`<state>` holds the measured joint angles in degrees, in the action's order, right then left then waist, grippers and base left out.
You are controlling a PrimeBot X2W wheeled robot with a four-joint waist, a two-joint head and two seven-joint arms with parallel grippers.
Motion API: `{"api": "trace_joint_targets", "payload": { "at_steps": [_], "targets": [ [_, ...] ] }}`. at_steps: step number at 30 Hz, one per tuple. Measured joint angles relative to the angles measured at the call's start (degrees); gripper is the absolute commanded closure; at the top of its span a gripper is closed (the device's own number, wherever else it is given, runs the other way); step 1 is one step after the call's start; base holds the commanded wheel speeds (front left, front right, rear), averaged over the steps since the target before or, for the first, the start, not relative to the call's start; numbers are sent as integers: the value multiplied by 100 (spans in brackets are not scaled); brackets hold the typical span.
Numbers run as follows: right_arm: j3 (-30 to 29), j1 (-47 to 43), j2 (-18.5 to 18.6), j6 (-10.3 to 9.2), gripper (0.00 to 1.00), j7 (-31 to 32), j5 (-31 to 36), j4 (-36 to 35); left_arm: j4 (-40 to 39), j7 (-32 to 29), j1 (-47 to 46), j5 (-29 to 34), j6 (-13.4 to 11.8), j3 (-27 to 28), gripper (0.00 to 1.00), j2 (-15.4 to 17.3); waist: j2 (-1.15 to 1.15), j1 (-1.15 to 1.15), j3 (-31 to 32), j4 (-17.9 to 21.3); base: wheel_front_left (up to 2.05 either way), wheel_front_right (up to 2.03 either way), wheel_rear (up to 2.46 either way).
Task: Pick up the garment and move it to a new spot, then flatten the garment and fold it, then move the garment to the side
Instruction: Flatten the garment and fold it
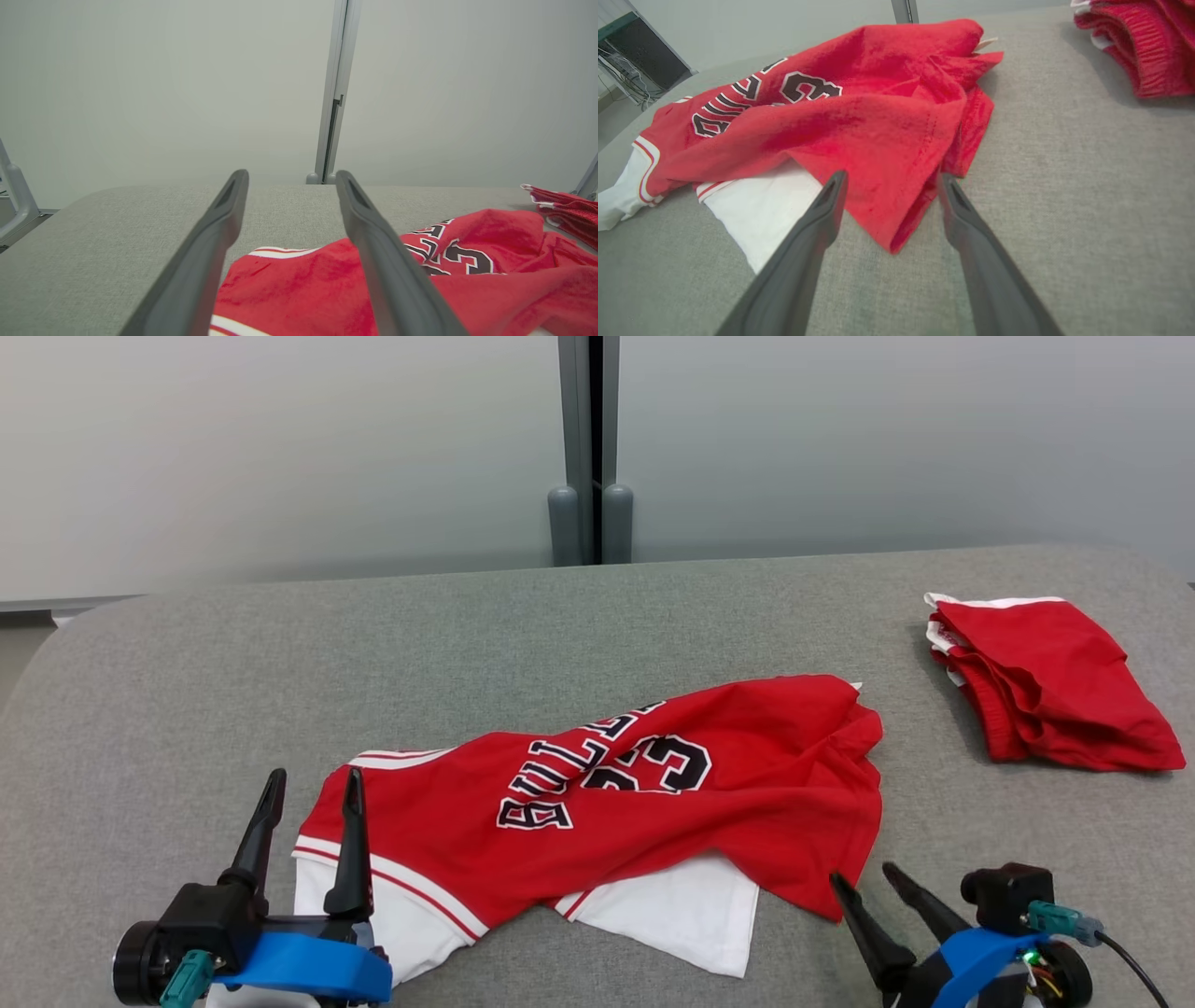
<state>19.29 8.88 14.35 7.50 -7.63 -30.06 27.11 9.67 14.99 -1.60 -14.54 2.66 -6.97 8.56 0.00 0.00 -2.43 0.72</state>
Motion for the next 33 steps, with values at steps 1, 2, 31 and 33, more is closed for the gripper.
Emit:
{"api": "trace_joint_targets", "payload": {
  "at_steps": [1,2,31,33],
  "targets": [
    [138,-21,87,-1,0,159,-158,21,22,0,-5,24,41,9,0,-22,0,0,-17,-12,0,0,0],
    [234,-31,171,-1,0,276,-311,36,59,0,-15,57,65,30,0,-40,0,0,-38,-22,0,0,0],
    [1187,1498,825,0,100,464,-1372,-290,416,1,-359,336,401,367,0,-422,0,0,-385,-280,0,0,0],
    [1251,1864,916,-1,100,664,-1517,-158,427,1,-438,336,420,318,0,-453,1,1,-455,-339,0,0,0]
  ]
}}
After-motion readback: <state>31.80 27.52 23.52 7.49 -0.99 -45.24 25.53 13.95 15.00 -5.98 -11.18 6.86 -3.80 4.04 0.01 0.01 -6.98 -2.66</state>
